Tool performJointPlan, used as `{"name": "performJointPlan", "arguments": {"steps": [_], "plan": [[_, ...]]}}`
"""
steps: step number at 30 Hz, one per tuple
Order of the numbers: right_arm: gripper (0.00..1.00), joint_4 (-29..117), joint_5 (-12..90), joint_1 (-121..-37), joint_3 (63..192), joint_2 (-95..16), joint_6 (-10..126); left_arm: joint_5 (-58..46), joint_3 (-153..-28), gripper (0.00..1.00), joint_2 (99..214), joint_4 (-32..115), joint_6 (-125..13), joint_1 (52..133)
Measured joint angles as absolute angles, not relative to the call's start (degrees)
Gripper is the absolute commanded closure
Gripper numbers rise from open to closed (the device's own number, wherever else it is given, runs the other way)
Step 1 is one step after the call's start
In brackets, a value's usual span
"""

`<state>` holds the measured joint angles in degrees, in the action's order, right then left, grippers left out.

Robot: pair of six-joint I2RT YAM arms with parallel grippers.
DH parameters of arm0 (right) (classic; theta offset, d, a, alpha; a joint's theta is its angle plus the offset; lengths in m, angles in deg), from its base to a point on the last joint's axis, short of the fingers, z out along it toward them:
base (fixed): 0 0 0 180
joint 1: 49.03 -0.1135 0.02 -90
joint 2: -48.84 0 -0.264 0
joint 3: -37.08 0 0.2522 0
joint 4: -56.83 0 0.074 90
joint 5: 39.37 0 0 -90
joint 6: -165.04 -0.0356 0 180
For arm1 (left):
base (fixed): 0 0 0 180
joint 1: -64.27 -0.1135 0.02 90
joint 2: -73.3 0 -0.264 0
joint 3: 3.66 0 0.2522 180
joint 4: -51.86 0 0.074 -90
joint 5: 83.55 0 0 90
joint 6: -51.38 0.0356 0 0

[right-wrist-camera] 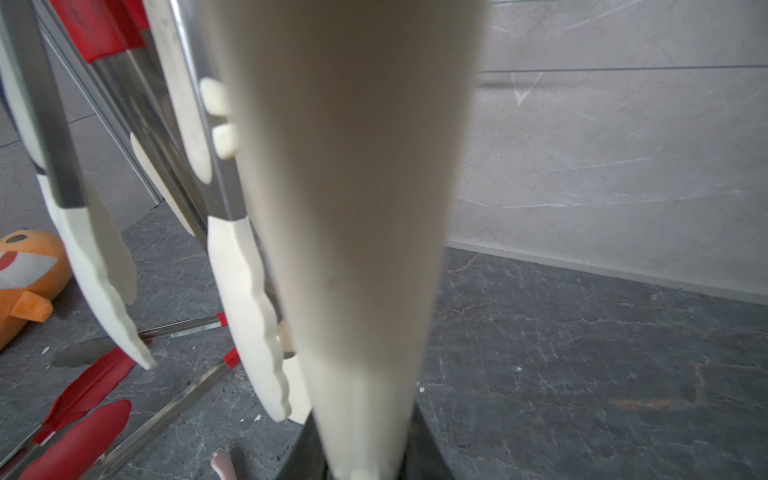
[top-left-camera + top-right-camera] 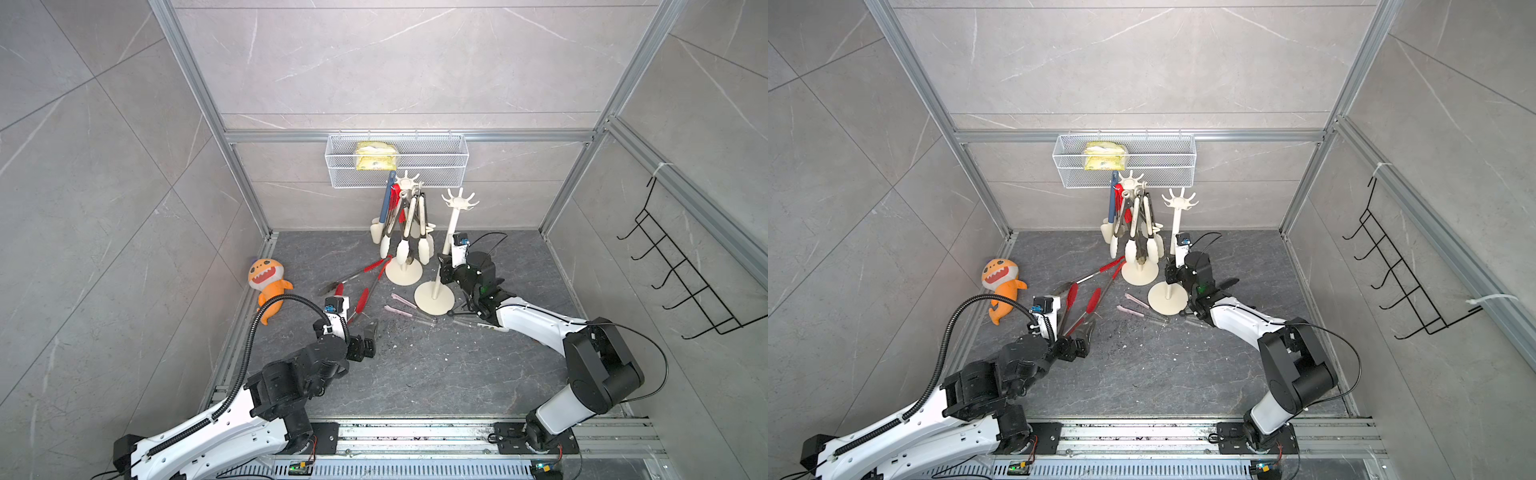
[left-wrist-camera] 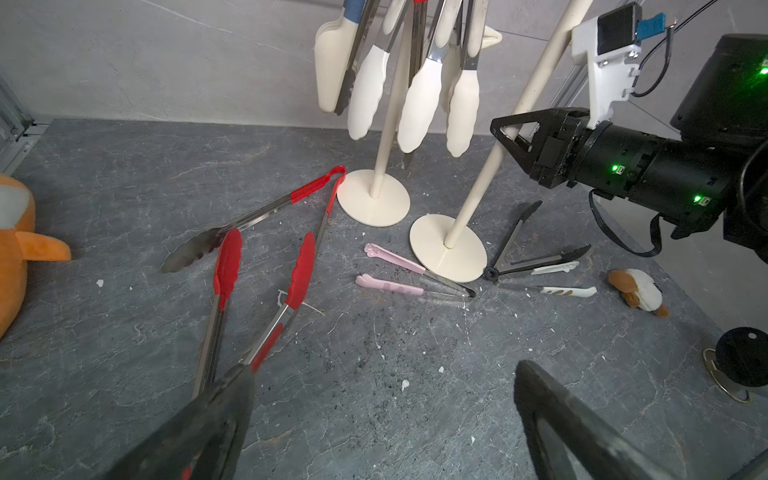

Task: Hang food tongs on kitchen utensil racks
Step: Move the rack to the center of the board.

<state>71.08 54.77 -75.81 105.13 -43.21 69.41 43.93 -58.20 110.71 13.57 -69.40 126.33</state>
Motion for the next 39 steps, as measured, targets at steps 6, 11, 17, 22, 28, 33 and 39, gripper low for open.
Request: {"name": "performJointPlan", "arguments": {"steps": [6, 11, 17, 22, 28, 33, 39], "plan": [[0.63, 70.68, 53.90, -76.49, 104.56, -43.16, 67.22, 43.82, -58.22, 0.00, 112.52, 12.82, -69.97, 126.33], [0.57, 69.37, 53.90, -76.56, 104.19, -43.05, 66.48, 43.58, -58.77, 0.00, 114.01, 12.85, -69.65, 126.33], [0.52, 67.97, 53.88, -76.23, 103.64, -42.16, 65.78, 43.38, -61.83, 0.00, 116.24, 13.30, -68.16, 126.33], [0.42, 65.96, 53.86, -75.18, 103.64, -41.06, 65.56, 43.10, -63.62, 0.00, 117.92, 14.79, -66.54, 126.33], [0.28, 62.05, 52.63, -73.06, 103.64, -39.34, 65.02, 41.85, -66.24, 0.00, 120.06, 15.86, -64.18, 126.33], [0.22, 58.18, 50.14, -70.98, 102.53, -36.26, 64.69, 41.19, -68.17, 0.00, 120.59, 17.54, -62.10, 126.33], [0.18, 53.17, 48.87, -67.79, 100.32, -31.60, 64.80, 40.01, -68.80, 0.00, 120.65, 19.64, -59.33, 126.33]]}}
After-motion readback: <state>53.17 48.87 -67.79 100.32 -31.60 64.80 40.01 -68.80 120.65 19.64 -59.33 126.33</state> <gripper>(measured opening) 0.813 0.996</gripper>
